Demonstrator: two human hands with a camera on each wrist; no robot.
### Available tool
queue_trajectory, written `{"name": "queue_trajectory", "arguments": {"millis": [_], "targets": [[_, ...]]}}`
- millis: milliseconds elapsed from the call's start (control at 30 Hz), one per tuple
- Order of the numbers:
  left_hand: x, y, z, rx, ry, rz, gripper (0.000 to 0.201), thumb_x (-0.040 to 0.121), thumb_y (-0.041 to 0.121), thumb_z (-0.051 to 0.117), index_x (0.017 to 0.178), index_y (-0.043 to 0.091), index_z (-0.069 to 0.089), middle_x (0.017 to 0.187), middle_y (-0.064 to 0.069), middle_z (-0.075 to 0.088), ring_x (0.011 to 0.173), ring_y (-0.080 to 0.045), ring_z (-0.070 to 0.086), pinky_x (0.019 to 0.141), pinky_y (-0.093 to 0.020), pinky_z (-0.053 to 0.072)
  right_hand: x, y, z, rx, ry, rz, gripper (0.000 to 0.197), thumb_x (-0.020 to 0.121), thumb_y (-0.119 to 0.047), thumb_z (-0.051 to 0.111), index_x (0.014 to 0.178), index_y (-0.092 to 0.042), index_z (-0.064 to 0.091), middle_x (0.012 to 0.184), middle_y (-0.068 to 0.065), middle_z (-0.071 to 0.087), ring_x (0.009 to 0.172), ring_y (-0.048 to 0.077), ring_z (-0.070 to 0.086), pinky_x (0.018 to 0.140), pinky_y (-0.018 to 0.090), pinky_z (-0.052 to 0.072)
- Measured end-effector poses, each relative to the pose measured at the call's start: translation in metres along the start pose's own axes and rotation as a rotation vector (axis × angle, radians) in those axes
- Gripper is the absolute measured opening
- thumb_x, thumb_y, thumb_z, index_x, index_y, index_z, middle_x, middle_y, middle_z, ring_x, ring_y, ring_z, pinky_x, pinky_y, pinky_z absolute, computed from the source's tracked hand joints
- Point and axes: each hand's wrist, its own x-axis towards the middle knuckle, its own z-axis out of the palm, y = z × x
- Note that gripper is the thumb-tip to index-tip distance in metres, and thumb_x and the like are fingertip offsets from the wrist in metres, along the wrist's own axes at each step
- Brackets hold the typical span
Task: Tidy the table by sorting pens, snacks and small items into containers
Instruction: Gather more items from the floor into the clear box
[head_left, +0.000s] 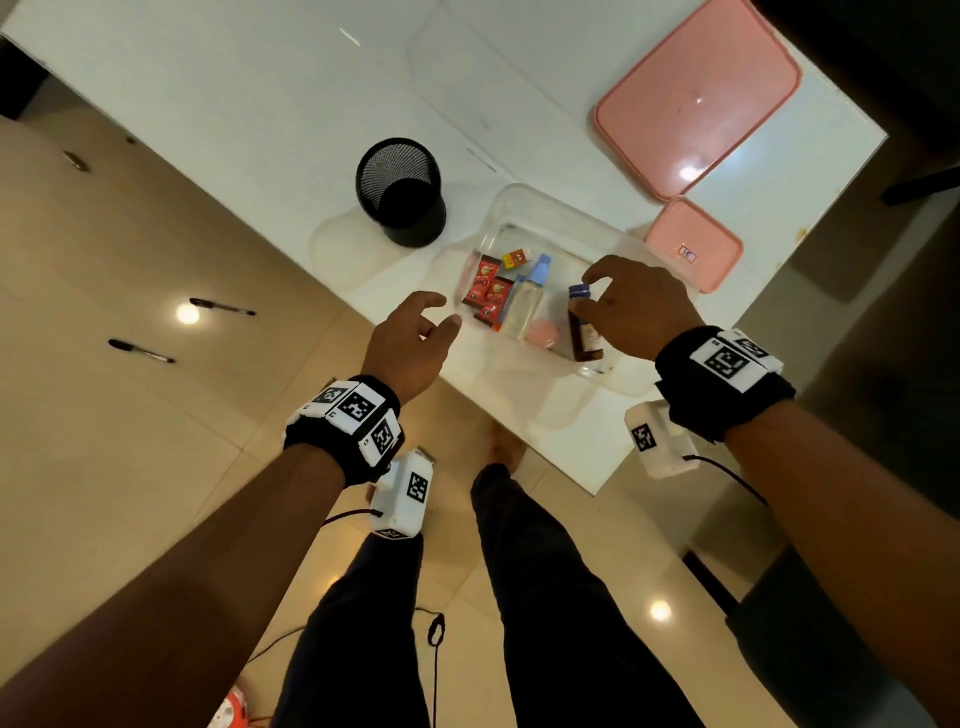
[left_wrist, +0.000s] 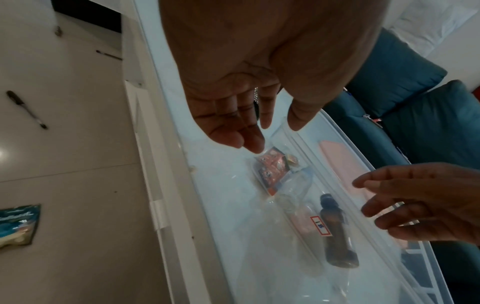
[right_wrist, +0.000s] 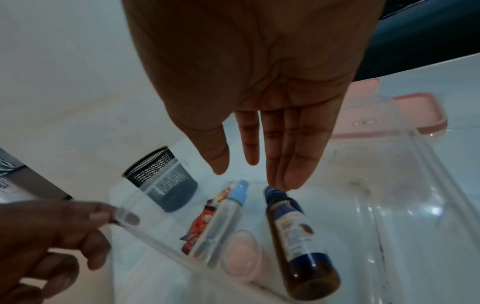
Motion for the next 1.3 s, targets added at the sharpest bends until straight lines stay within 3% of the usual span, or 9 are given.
{"name": "queue_trajectory", "arguments": {"millis": [133, 300, 500, 633, 800, 933, 1033, 1133, 1300], "targets": [[-0.019, -0.047, -0.022, -0.042, 0.01, -0.026, 0.02, 0.089, 0.035, 0.062, 0.108, 0.031, 0.06, 0.083, 0.002, 0.06, 0.083, -0.026, 0.066, 0.083, -0.041, 0.054, -0.035, -0.035, 0.009, 0.046, 0.028, -0.092, 0.024, 0.089, -0.047, 0.061, 0.11, -0.036, 0.061, 0.087, -0.016, 0.065, 0.09, 0.014, 0.062, 0.083, 0.031, 0.047], [-0.051, -0.141, -0.046, 0.005, -0.028, -0.168, 0.019, 0.091, 0.026, 0.061, 0.11, 0.023, 0.061, 0.088, -0.008, 0.062, 0.086, -0.03, 0.065, 0.085, -0.043, 0.053, -0.07, -0.089, 0.069, 0.142, -0.041, -0.224, 0.018, 0.089, -0.041, 0.066, 0.106, -0.035, 0.064, 0.079, -0.015, 0.065, 0.07, 0.004, 0.062, 0.074, 0.028, 0.049], [-0.072, -0.265, -0.061, 0.048, -0.11, -0.267, 0.018, 0.091, 0.028, 0.059, 0.107, 0.022, 0.063, 0.09, -0.006, 0.066, 0.087, -0.025, 0.063, 0.075, -0.031, 0.046, -0.052, -0.109, 0.244, 0.171, -0.372, -0.126, 0.016, 0.088, -0.037, 0.067, 0.103, -0.03, 0.066, 0.082, -0.007, 0.064, 0.078, 0.012, 0.063, 0.077, 0.027, 0.051], [-0.047, -0.333, -0.062, 0.086, -0.14, -0.269, 0.017, 0.092, 0.029, 0.057, 0.107, 0.025, 0.062, 0.096, -0.001, 0.066, 0.091, -0.021, 0.061, 0.075, -0.026, 0.041, -0.007, -0.075, 0.372, -0.097, -0.592, 0.063, 0.03, 0.088, -0.044, 0.064, 0.114, -0.032, 0.058, 0.101, -0.005, 0.066, 0.097, 0.02, 0.062, 0.077, 0.021, 0.041], [0.028, -0.422, -0.052, 0.128, -0.159, -0.273, 0.016, 0.091, 0.032, 0.056, 0.108, 0.029, 0.058, 0.09, 0.001, 0.065, 0.084, -0.023, 0.064, 0.079, -0.031, 0.051, 0.049, -0.028, 0.518, -0.233, -0.508, 0.184, 0.06, 0.084, -0.033, 0.068, 0.136, -0.023, 0.039, 0.131, 0.014, 0.051, 0.112, 0.038, 0.058, 0.088, 0.036, 0.048], [0.094, -0.475, -0.034, 0.265, -0.154, -0.297, 0.049, 0.09, 0.038, 0.06, 0.133, 0.022, 0.045, 0.115, -0.005, 0.058, 0.102, -0.026, 0.059, 0.084, -0.03, 0.044, 0.072, -0.003, 0.595, -0.174, -0.329, 0.194, 0.069, 0.081, -0.026, 0.071, 0.14, -0.025, 0.036, 0.137, 0.011, 0.035, 0.111, 0.041, 0.055, 0.091, 0.038, 0.046], [0.132, -0.496, -0.022, 0.295, -0.055, -0.295, 0.079, 0.085, 0.043, 0.066, 0.149, 0.024, 0.023, 0.14, -0.015, 0.04, 0.12, -0.036, 0.05, 0.097, -0.04, 0.043, 0.081, 0.008, 0.621, -0.222, -0.185, 0.051, 0.05, 0.082, -0.018, 0.065, 0.129, -0.02, 0.046, 0.129, 0.016, 0.04, 0.104, 0.043, 0.055, 0.084, 0.041, 0.048], [0.157, -0.5, -0.011, 0.322, 0.02, -0.278, 0.088, 0.084, 0.043, 0.066, 0.152, 0.028, 0.012, 0.144, -0.015, 0.034, 0.123, -0.041, 0.045, 0.1, -0.044, 0.042, 0.082, 0.02, 0.623, -0.225, -0.151, -0.07, 0.034, 0.083, -0.018, 0.063, 0.116, -0.013, 0.054, 0.119, 0.016, 0.048, 0.097, 0.041, 0.055, 0.077, 0.04, 0.045], [0.182, -0.494, 0.01, 0.421, 0.026, -0.258, 0.079, 0.083, 0.037, 0.068, 0.145, 0.033, 0.019, 0.13, -0.014, 0.04, 0.108, -0.043, 0.054, 0.081, -0.045, 0.048, 0.094, 0.03, 0.605, 0.011, -0.164, -0.05, 0.024, 0.079, -0.022, 0.068, 0.102, -0.016, 0.062, 0.109, 0.005, 0.056, 0.094, 0.032, 0.058, 0.07, 0.027, 0.037]]}}
